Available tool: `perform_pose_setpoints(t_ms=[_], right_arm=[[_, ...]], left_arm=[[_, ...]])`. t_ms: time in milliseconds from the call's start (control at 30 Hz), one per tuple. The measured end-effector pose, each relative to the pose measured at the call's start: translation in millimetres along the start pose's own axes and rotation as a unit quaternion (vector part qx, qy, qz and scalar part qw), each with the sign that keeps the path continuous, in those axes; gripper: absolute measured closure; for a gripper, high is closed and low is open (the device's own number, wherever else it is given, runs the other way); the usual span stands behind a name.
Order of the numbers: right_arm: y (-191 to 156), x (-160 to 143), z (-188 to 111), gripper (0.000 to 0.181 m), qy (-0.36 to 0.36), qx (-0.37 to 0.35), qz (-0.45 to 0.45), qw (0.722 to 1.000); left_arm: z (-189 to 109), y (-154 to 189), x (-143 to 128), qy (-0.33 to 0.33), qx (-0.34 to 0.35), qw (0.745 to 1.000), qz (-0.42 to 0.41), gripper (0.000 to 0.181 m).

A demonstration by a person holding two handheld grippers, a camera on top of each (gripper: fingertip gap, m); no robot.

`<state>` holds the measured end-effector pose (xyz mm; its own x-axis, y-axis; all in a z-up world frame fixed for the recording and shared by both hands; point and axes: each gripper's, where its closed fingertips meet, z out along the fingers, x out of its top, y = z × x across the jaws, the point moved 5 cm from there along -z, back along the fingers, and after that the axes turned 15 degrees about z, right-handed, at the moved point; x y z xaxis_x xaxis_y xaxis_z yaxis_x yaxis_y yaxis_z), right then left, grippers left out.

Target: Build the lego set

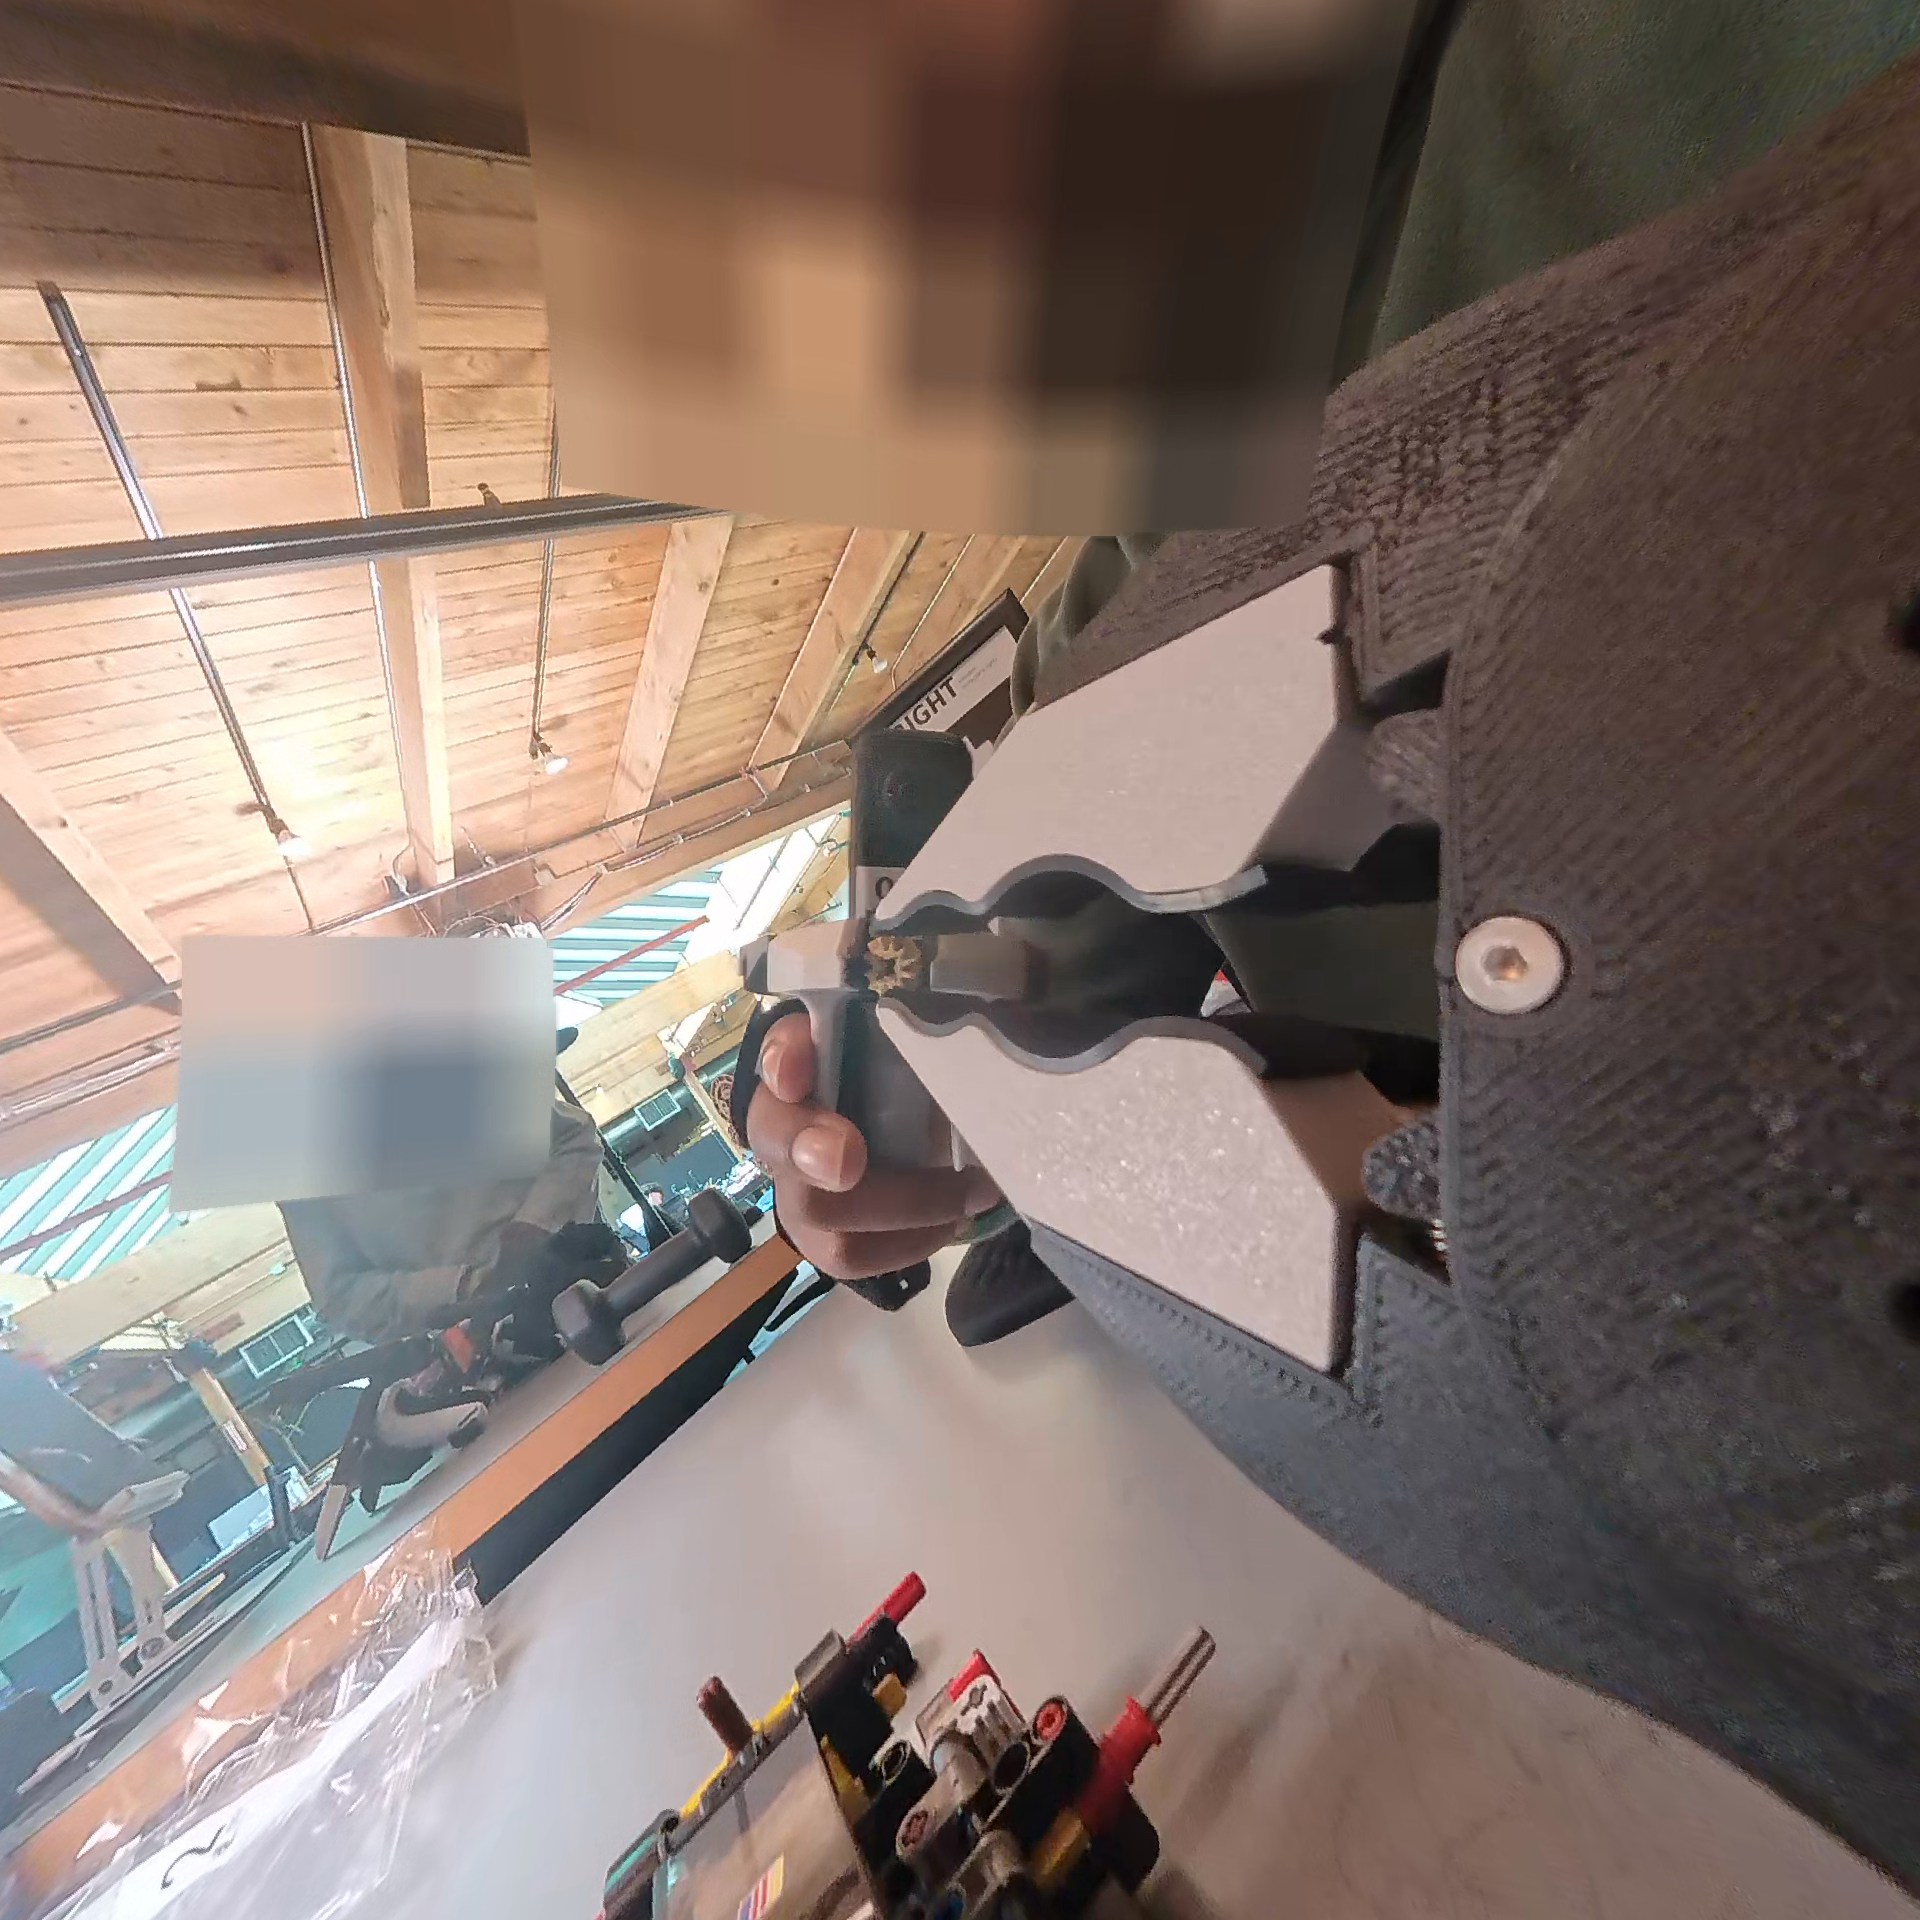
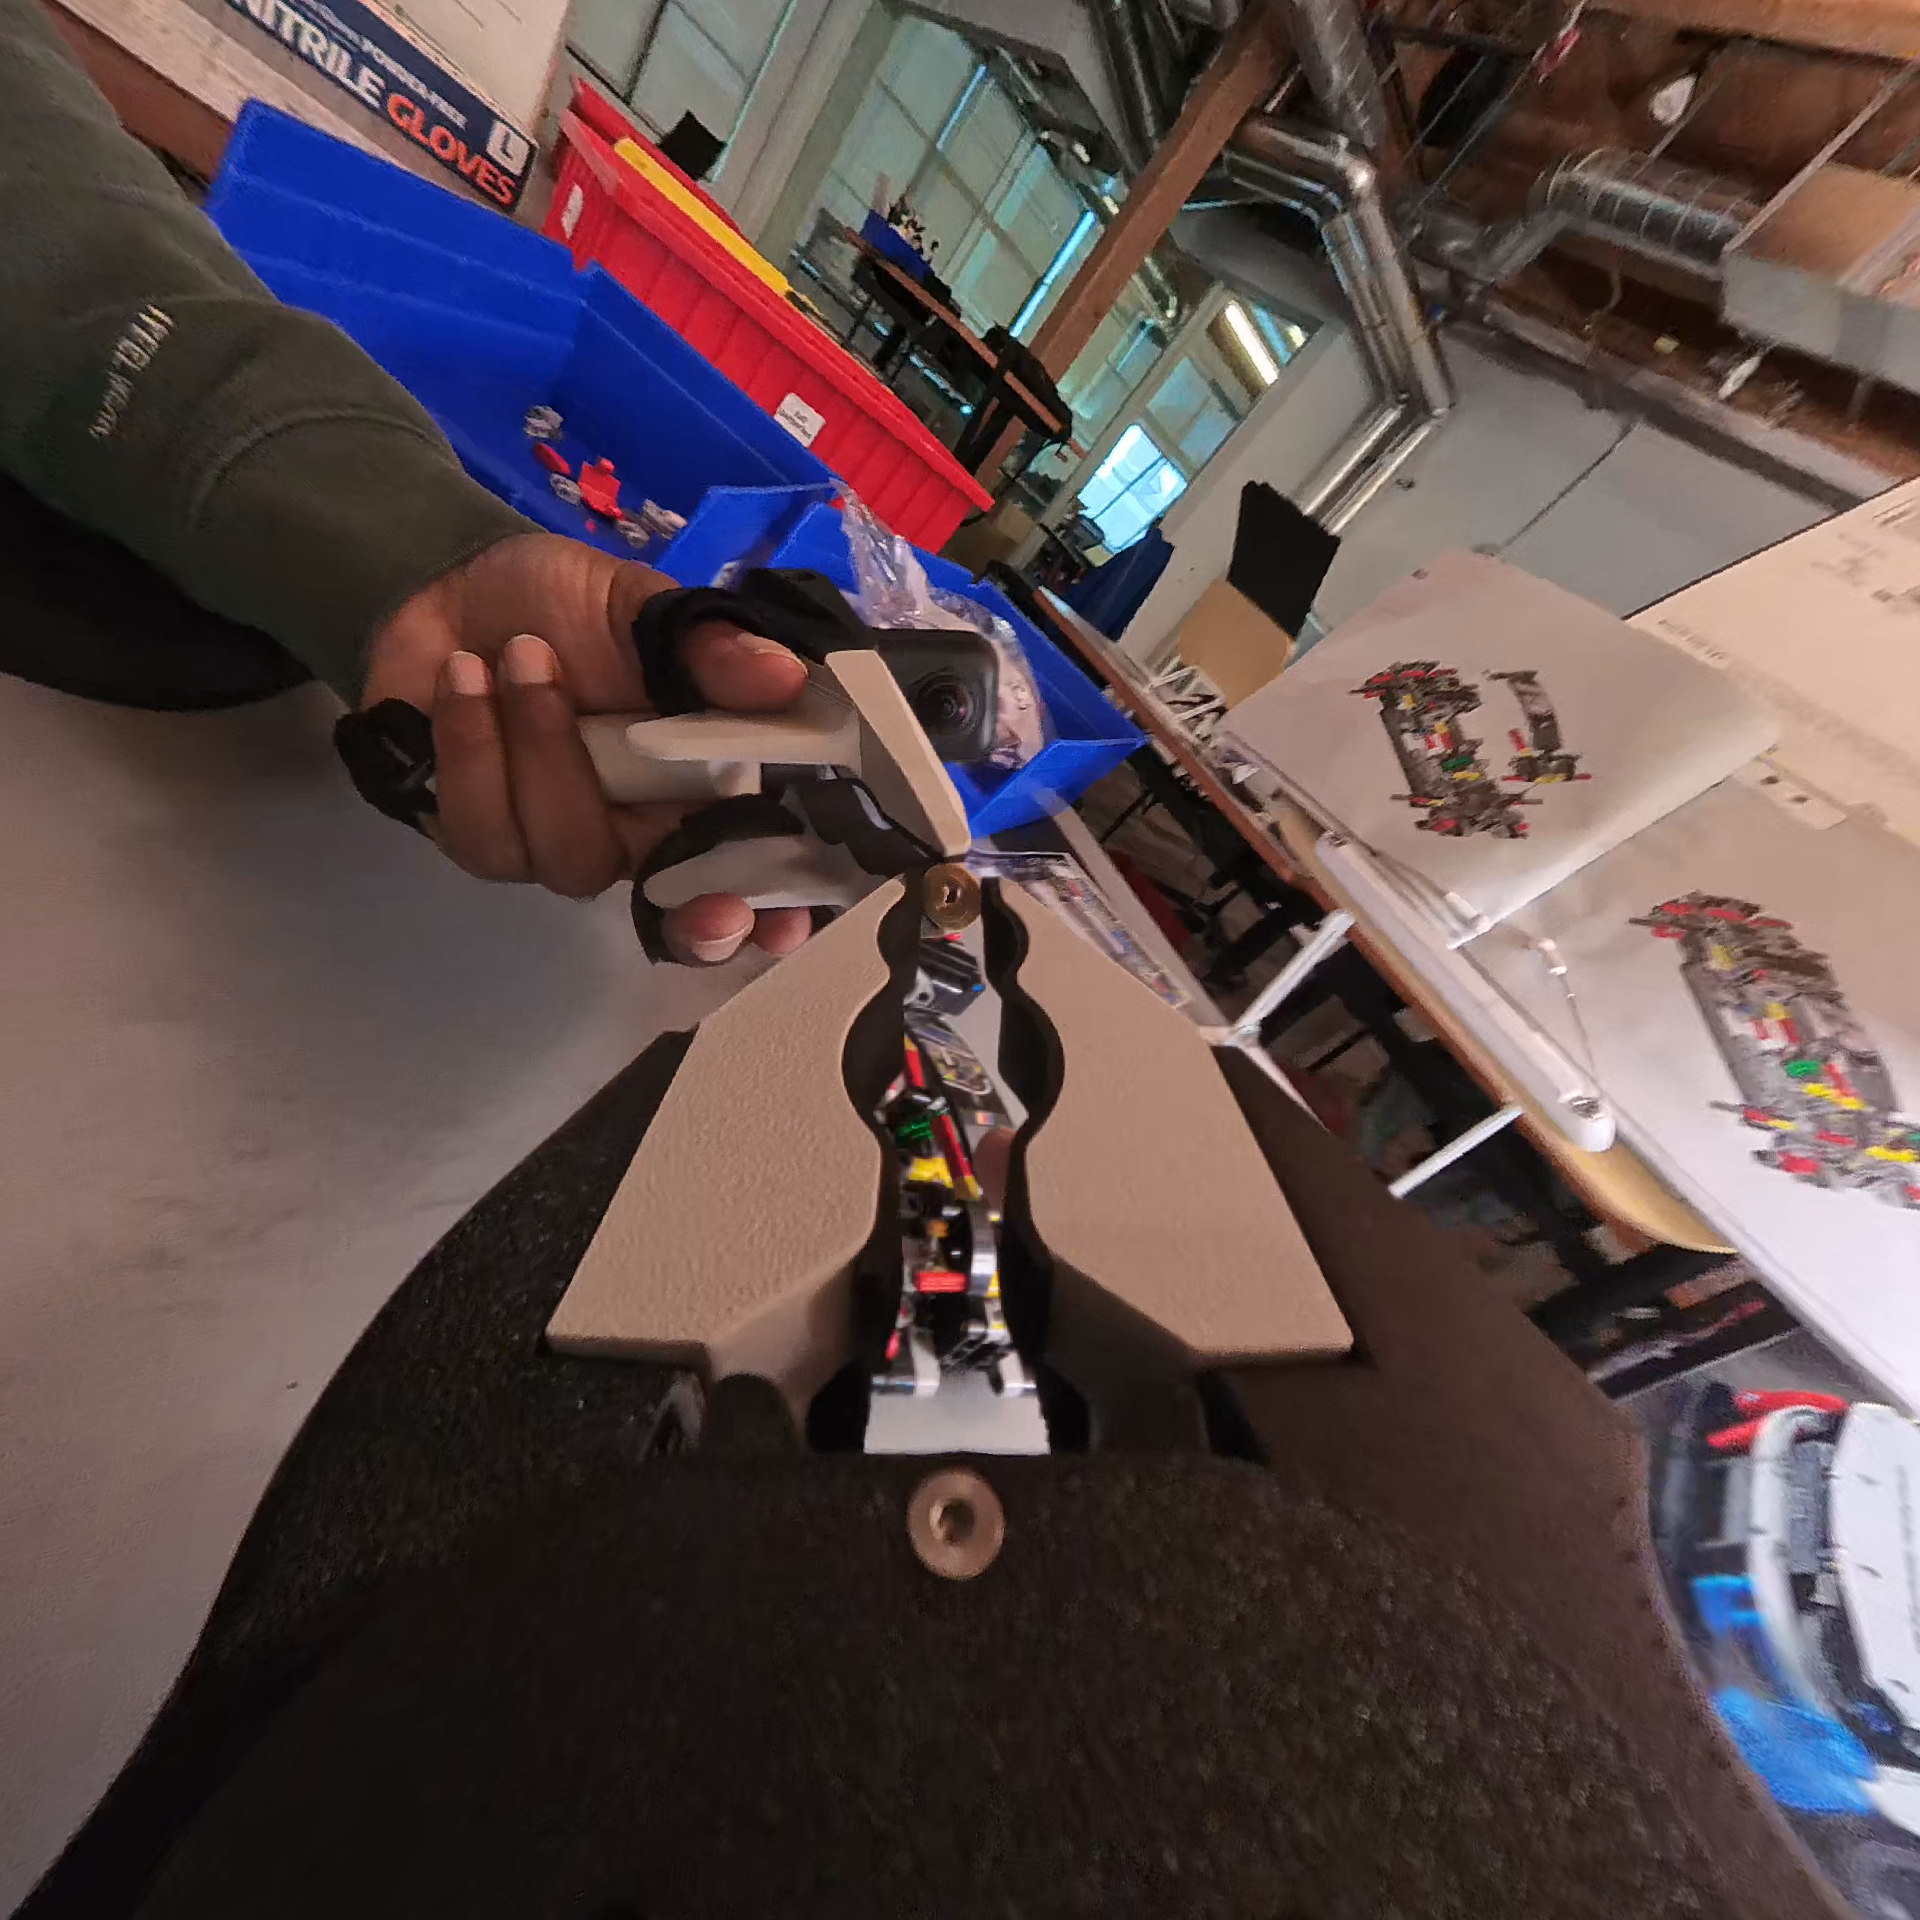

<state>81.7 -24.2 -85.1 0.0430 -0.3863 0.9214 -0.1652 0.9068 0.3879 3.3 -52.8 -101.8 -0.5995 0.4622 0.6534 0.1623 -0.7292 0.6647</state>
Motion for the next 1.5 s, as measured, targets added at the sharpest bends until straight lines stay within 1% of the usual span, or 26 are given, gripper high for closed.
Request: perform_pose_setpoints(t_ms=[67, 133, 200, 267, 333, 433, 600, 733, 933, 1100, 1233, 1367, 1500], right_arm=[[1, -3, 0, 0.172, -0.014, 0.025, 0.046, 0.999], [3, -9, 0, 0.172, -0.032, 0.048, 0.096, 0.994], [4, -13, 1, 0.172, -0.043, 0.062, 0.125, 0.989], [4, -17, 2, 0.172, -0.057, 0.073, 0.148, 0.985], [4, -21, 3, 0.172, -0.072, 0.080, 0.163, 0.981], [3, -27, 4, 0.172, -0.094, 0.079, 0.159, 0.980], [2, -35, 8, 0.172, -0.127, 0.058, 0.134, 0.981], [0, -42, 11, 0.172, -0.153, 0.049, 0.120, 0.980], [-2, -46, 13, 0.172, -0.170, 0.046, 0.113, 0.978], [-2, -46, 13, 0.172, -0.169, 0.048, 0.126, 0.976], [0, -43, 12, 0.172, -0.158, 0.050, 0.140, 0.976], [1, -39, 11, 0.172, -0.143, 0.054, 0.148, 0.977], [1, -38, 11, 0.172, -0.133, 0.058, 0.149, 0.978]], left_arm=[[-1, -2, -1, -0.007, 0.010, 1.000, 0.006, 0.177], [-3, -5, -1, -0.023, 0.029, 0.999, 0.027, 0.179], [-6, -7, -1, -0.041, 0.053, 0.996, 0.052, 0.181], [-8, -11, -2, -0.068, 0.084, 0.990, 0.086, 0.179], [-10, -11, -3, -0.090, 0.100, 0.984, 0.114, 0.175], [-11, -10, 0, -0.099, 0.109, 0.981, 0.130, 0.165], [-13, -19, -4, -0.110, 0.142, 0.977, 0.118, 0.162], [-14, -25, -9, -0.128, 0.161, 0.971, 0.121, 0.168], [-16, -28, -11, -0.150, 0.190, 0.959, 0.150, 0.179], [-17, -29, -10, -0.165, 0.210, 0.946, 0.183, 0.181], [-17, -28, -9, -0.152, 0.201, 0.953, 0.166, 0.181], [-17, -27, -7, -0.123, 0.180, 0.968, 0.121, 0.181], [-19, -27, -5, -0.104, 0.168, 0.976, 0.091, 0.181]])
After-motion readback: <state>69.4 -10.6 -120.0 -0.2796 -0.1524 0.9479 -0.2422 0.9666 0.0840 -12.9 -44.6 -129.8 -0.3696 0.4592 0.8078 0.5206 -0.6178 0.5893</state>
